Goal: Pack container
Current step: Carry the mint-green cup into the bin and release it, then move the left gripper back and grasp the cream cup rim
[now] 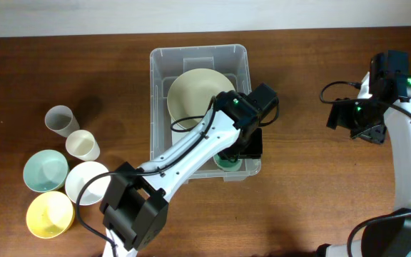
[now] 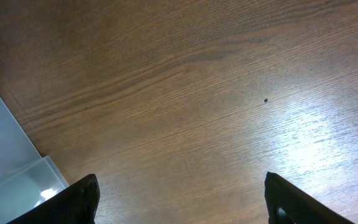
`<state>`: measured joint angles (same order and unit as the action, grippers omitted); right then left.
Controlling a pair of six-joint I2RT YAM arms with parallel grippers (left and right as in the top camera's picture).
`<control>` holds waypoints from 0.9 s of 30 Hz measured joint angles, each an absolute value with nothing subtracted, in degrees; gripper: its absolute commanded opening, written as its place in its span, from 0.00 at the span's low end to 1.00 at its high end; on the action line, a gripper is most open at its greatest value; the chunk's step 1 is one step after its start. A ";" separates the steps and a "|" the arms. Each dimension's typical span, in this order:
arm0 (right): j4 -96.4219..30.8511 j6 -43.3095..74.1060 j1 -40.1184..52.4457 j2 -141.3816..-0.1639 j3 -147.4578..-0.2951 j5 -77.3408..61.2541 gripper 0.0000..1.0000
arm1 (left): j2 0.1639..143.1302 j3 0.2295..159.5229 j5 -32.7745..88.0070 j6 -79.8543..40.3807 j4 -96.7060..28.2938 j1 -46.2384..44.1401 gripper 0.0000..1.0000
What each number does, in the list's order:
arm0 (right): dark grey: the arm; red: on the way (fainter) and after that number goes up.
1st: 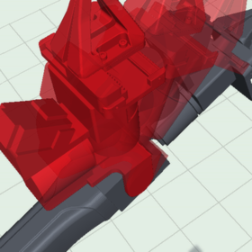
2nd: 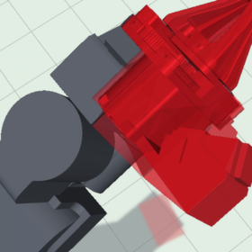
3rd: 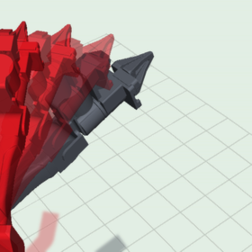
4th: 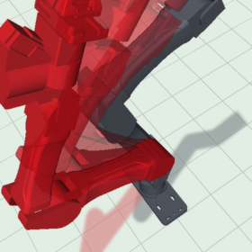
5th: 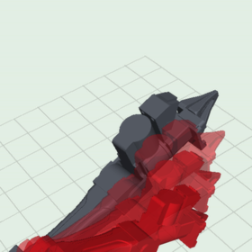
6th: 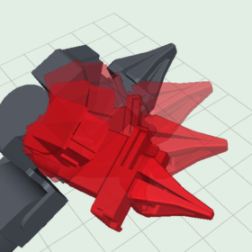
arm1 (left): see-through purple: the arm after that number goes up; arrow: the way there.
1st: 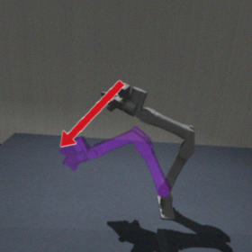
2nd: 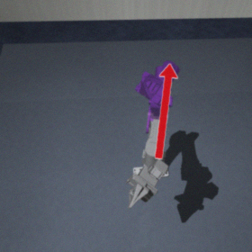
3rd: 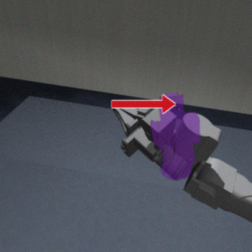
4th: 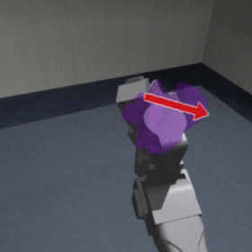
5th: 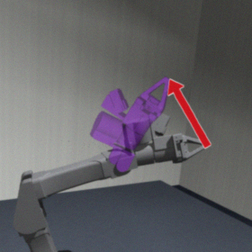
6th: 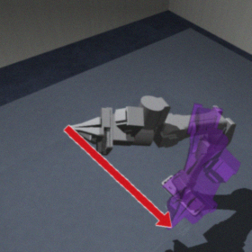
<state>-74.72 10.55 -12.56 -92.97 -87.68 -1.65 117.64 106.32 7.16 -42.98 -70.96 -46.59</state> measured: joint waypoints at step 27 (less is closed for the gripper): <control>-74.74 10.52 -12.56 -92.97 -87.61 -1.67 0.80 | 110.02 126.08 -12.45 -28.77 -92.49 4.25 0.78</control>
